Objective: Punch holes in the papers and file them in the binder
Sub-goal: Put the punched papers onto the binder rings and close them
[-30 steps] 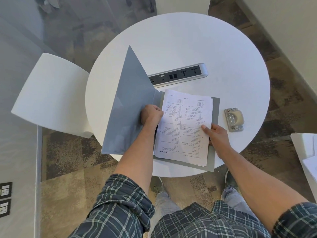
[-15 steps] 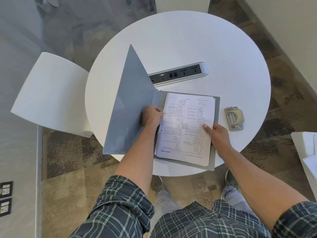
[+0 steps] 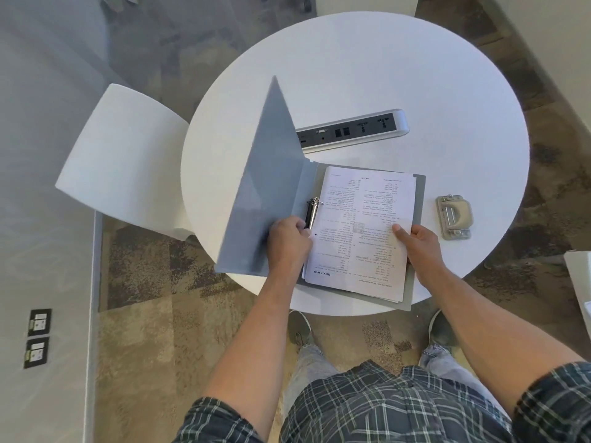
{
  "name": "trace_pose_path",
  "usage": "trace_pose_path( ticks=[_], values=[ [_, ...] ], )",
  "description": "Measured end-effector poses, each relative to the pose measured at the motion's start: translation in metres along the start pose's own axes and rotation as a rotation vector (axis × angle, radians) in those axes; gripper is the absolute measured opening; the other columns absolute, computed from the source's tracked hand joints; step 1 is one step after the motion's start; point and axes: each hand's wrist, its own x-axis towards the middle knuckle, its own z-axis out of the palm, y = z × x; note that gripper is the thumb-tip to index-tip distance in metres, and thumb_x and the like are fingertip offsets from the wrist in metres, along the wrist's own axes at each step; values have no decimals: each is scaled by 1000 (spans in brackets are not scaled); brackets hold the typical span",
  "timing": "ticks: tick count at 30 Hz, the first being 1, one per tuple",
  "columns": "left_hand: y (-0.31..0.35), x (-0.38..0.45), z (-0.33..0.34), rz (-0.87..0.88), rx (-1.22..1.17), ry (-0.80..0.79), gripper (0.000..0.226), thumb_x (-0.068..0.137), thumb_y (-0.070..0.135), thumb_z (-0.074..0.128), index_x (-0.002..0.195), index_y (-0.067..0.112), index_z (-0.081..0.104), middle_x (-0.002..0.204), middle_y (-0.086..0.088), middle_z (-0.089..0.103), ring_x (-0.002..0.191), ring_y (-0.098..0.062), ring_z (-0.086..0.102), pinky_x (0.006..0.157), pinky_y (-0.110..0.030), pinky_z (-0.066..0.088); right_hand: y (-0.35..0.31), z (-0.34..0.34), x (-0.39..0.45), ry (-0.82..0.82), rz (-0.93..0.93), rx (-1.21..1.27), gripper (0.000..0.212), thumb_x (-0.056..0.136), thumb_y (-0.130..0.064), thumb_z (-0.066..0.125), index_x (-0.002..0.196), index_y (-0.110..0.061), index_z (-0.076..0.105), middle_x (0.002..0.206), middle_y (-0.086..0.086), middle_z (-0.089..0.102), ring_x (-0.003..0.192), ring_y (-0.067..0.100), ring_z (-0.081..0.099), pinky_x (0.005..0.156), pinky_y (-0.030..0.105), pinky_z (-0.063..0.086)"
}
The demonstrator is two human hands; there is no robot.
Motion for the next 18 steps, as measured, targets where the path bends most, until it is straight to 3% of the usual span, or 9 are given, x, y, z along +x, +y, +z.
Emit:
trace_pose_path(
  ticks=[4, 8, 13, 18],
  values=[
    [-2, -4, 3, -61, 45, -122, 15, 91, 28, 70, 98, 16, 74, 94, -4, 75, 86, -27, 69, 77, -37, 60, -1, 1, 0, 15, -31, -49, 20, 100, -32, 67, 111, -15, 70, 104, -1, 78, 93, 20, 76, 82, 39, 62],
    [-3, -5, 6, -61, 37, -118, 11, 91, 22, 68, 91, 14, 76, 86, -3, 75, 80, -27, 70, 71, -36, 61, -2, 3, 0, 53, -45, -124, 25, 102, -34, 64, 111, -11, 64, 102, -1, 73, 92, 17, 72, 71, 30, 56],
    [-3, -8, 10, -37, 26, -93, 12, 86, 16, 66, 87, 10, 77, 85, -4, 78, 79, -26, 72, 71, -38, 62, 1, 4, 0, 58, -42, -142, 35, 102, -35, 62, 125, -10, 54, 114, 3, 68, 94, 13, 69, 70, 28, 54],
    [-2, -8, 11, -21, -3, -87, 12, 87, 17, 69, 86, 8, 77, 86, -3, 78, 79, -24, 72, 72, -37, 62, 3, 6, -4, 39, -43, -142, 32, 102, -37, 63, 125, -19, 49, 114, -6, 66, 103, 19, 69, 88, 45, 59]
  ],
)
